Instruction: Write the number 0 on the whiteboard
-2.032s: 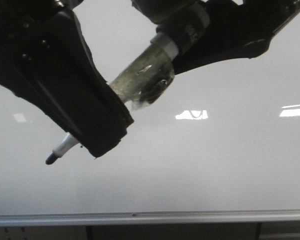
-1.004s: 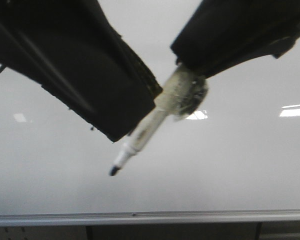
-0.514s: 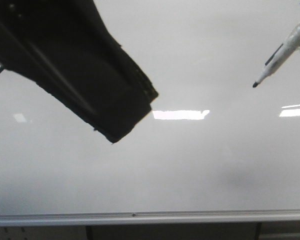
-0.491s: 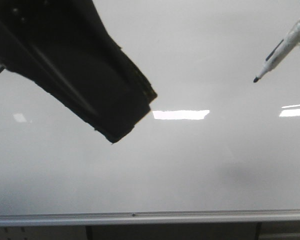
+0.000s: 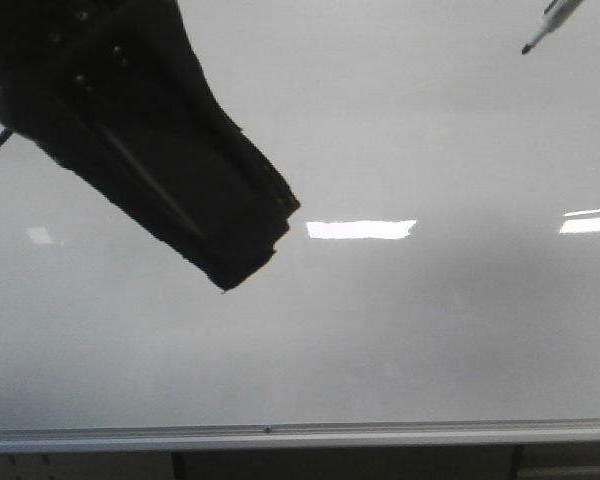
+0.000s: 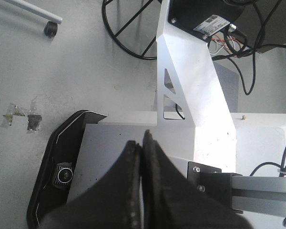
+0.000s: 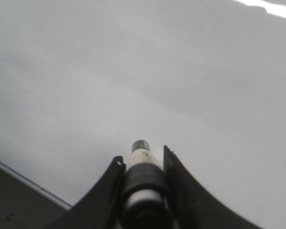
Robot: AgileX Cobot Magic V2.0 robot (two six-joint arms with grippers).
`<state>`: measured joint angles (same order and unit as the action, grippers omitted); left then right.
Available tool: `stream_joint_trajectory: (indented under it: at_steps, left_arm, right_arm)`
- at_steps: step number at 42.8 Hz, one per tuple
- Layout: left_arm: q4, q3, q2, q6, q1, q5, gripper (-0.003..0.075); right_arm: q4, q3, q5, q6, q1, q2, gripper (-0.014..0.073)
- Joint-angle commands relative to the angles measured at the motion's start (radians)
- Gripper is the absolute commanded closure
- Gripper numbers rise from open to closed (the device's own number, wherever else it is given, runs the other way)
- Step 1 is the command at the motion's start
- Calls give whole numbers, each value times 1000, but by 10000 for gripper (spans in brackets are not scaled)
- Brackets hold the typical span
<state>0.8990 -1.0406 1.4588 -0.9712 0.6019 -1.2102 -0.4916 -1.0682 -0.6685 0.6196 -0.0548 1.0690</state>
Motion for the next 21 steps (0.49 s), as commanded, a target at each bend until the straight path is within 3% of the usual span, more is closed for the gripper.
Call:
stream_joint_trajectory:
  at_steps: [1, 11, 21]
  left_arm:
    - [66, -30, -35, -1, 8, -51, 740]
    - [66, -30, -35, -1, 8, -47, 740]
    - [66, -30, -35, -1, 8, -45, 740]
  right_arm:
    - [-12, -107, 28, 9, 6, 38, 659]
    - [-12, -242, 28, 9, 6, 184, 659]
    - [-12, -270, 106, 9, 6, 277, 659]
